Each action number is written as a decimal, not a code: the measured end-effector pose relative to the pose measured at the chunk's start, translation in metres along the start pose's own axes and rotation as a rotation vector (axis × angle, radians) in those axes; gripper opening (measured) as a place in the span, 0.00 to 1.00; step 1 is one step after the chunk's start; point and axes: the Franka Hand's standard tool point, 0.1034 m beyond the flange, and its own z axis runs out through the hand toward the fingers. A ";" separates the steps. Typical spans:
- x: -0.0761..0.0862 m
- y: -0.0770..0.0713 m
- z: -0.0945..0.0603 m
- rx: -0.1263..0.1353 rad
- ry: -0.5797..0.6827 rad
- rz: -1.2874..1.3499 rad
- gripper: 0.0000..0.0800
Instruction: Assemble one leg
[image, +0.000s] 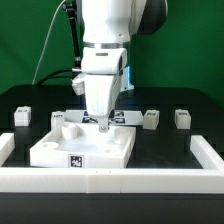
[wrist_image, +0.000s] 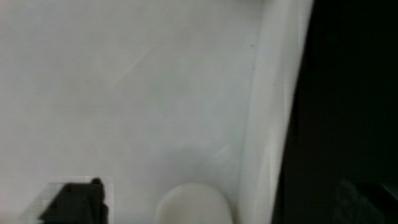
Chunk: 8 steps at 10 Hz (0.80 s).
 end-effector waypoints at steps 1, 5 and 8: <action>-0.005 -0.005 0.010 0.010 0.003 0.013 0.81; -0.006 -0.008 0.020 0.020 0.007 0.020 0.78; -0.006 -0.008 0.020 0.021 0.007 0.021 0.32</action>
Offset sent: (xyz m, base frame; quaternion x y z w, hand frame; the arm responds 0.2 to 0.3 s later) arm 0.0041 0.0091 -0.0117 -0.0161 0.0234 0.0047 0.9996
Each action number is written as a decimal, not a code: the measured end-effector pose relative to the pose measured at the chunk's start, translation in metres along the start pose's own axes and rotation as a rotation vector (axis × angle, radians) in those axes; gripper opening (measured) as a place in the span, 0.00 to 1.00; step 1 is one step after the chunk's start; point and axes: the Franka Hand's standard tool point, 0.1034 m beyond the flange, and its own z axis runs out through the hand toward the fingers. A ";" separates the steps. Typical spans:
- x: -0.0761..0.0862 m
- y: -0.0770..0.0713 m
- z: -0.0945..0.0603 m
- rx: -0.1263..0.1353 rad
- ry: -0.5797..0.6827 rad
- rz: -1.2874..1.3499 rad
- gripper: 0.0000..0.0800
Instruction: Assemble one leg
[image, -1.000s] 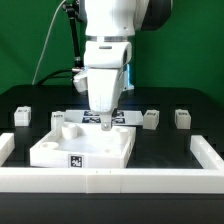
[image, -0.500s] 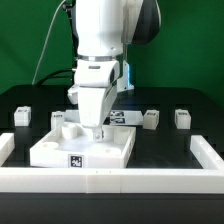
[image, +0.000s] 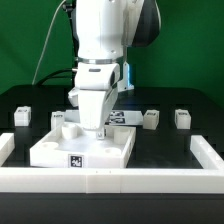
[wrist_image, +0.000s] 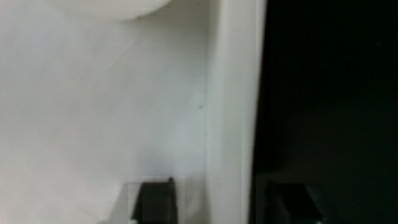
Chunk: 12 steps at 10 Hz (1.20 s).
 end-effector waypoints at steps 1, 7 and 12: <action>0.000 0.000 0.000 0.000 0.000 0.000 0.15; 0.000 0.002 -0.001 -0.009 0.001 0.001 0.08; 0.014 0.006 -0.001 -0.044 -0.009 -0.219 0.08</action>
Offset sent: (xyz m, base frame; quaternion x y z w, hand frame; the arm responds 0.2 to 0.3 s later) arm 0.0000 0.0000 0.0000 0.0000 0.0000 0.0000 1.0000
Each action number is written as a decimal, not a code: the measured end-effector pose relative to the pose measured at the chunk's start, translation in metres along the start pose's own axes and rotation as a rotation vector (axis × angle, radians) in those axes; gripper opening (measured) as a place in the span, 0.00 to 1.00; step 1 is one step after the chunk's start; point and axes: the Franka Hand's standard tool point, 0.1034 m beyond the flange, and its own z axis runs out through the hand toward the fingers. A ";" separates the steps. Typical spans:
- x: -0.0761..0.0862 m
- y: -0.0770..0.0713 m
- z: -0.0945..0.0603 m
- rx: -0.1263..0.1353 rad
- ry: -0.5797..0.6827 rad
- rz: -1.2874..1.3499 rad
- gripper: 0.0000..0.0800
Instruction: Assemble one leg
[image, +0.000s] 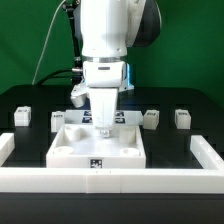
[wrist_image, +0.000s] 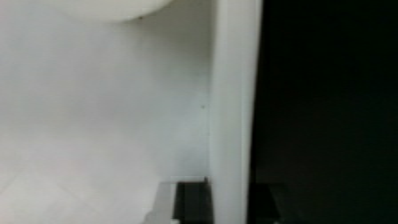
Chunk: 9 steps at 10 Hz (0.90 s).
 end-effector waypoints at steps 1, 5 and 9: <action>0.010 0.002 0.001 -0.017 -0.002 -0.027 0.08; 0.007 0.002 0.001 -0.017 -0.002 -0.020 0.08; 0.041 0.006 0.001 -0.014 0.013 -0.047 0.08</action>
Offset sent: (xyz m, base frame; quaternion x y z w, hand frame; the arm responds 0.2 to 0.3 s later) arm 0.0000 0.0000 0.0000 0.0000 0.0000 0.0000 1.0000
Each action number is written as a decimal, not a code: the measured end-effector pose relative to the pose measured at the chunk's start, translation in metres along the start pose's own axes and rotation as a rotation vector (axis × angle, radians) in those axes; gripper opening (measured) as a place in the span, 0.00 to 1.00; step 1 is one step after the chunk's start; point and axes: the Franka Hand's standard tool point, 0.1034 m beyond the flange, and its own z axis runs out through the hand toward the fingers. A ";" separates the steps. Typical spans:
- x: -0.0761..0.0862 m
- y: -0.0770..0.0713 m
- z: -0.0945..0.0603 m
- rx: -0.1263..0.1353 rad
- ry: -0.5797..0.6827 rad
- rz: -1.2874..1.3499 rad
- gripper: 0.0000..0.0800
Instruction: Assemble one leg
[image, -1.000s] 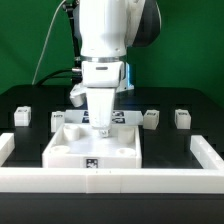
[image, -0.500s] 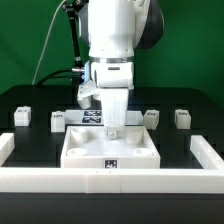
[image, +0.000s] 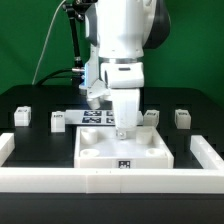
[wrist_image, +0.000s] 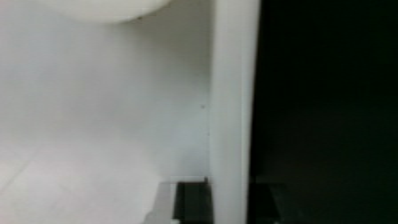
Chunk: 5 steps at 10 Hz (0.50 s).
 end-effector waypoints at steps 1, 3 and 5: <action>0.010 0.002 0.000 -0.001 0.006 -0.001 0.08; 0.026 0.013 0.001 -0.010 0.018 -0.008 0.08; 0.032 0.029 0.001 -0.016 0.020 -0.009 0.08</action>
Offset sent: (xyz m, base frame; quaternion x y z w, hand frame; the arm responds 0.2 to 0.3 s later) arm 0.0312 0.0244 -0.0071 -0.0012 0.0004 0.0006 1.0000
